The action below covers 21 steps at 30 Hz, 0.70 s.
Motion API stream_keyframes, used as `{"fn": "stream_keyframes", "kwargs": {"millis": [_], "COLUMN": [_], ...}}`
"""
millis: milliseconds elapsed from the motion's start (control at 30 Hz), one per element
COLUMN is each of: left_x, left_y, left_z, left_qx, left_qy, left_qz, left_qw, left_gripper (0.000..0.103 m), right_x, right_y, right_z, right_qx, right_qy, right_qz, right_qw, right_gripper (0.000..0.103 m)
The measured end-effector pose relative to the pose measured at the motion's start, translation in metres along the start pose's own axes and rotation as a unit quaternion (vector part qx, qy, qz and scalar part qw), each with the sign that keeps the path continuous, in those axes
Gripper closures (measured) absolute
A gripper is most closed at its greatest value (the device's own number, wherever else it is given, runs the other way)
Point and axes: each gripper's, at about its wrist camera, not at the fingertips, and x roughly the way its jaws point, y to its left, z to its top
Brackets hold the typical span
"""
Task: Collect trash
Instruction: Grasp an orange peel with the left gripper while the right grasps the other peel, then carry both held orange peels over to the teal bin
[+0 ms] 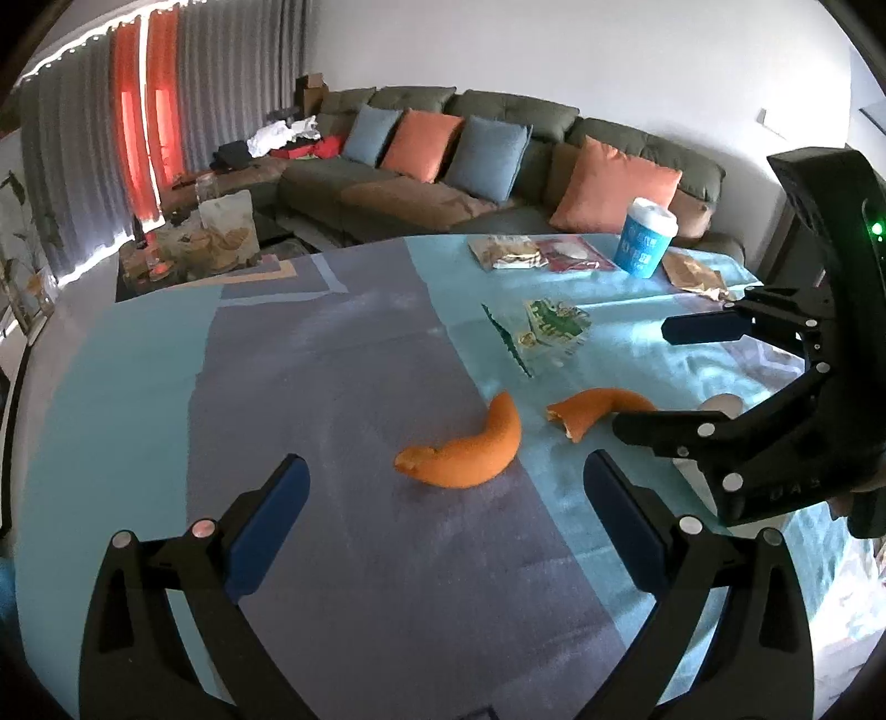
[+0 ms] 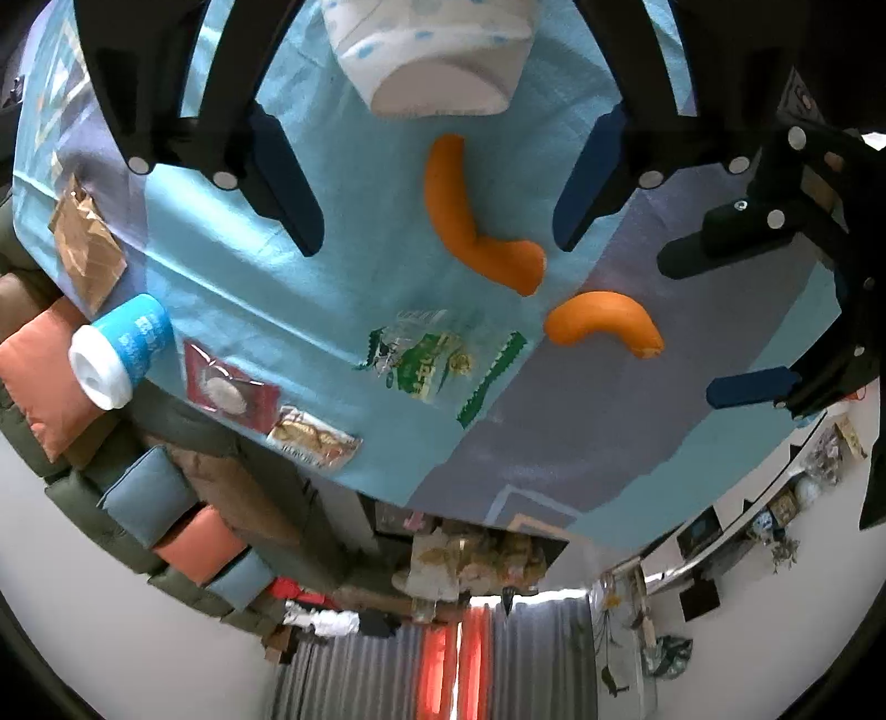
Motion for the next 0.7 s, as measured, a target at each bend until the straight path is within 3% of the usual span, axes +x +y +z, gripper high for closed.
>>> {"fn": "stream_keyframes", "kwargs": {"millis": [100, 267, 333, 400, 467, 500, 567, 633, 700], "left_x": [0.011, 0.028, 0.033, 0.037, 0.036, 0.035, 0.033, 0.032, 0.027], "left_y": [0.001, 0.005, 0.005, 0.004, 0.004, 0.004, 0.004, 0.003, 0.003], "left_z": [0.003, 0.006, 0.005, 0.003, 0.002, 0.001, 0.001, -0.001, -0.001], "left_qx": [0.003, 0.006, 0.004, 0.0, 0.001, 0.001, 0.001, -0.001, -0.003], "left_qy": [0.016, 0.035, 0.044, 0.05, 0.049, 0.047, 0.043, 0.042, 0.031], "left_qz": [-0.012, -0.016, -0.024, -0.031, -0.03, -0.034, -0.04, -0.044, -0.049], "left_qw": [0.9998, 0.9992, 0.9987, 0.9982, 0.9983, 0.9983, 0.9983, 0.9982, 0.9983], "left_gripper": [0.006, 0.006, 0.016, 0.039, 0.043, 0.05, 0.052, 0.055, 0.068], "right_x": [0.01, 0.022, 0.026, 0.027, 0.026, 0.026, 0.025, 0.025, 0.025], "right_y": [0.001, 0.003, 0.004, 0.004, 0.006, 0.006, 0.01, 0.011, 0.012], "right_z": [0.005, 0.008, 0.009, 0.011, 0.012, 0.012, 0.013, 0.015, 0.015], "right_qx": [-0.012, -0.033, -0.04, -0.039, -0.042, -0.043, -0.047, -0.052, -0.052], "right_qy": [0.025, 0.06, 0.068, 0.071, 0.072, 0.073, 0.073, 0.073, 0.071], "right_qz": [0.017, 0.016, 0.016, 0.021, 0.025, 0.028, 0.037, 0.04, 0.041], "right_qw": [0.999, 0.997, 0.997, 0.997, 0.996, 0.996, 0.996, 0.995, 0.995], "right_gripper": [0.024, 0.042, 0.042, 0.045, 0.053, 0.056, 0.071, 0.078, 0.086]}}
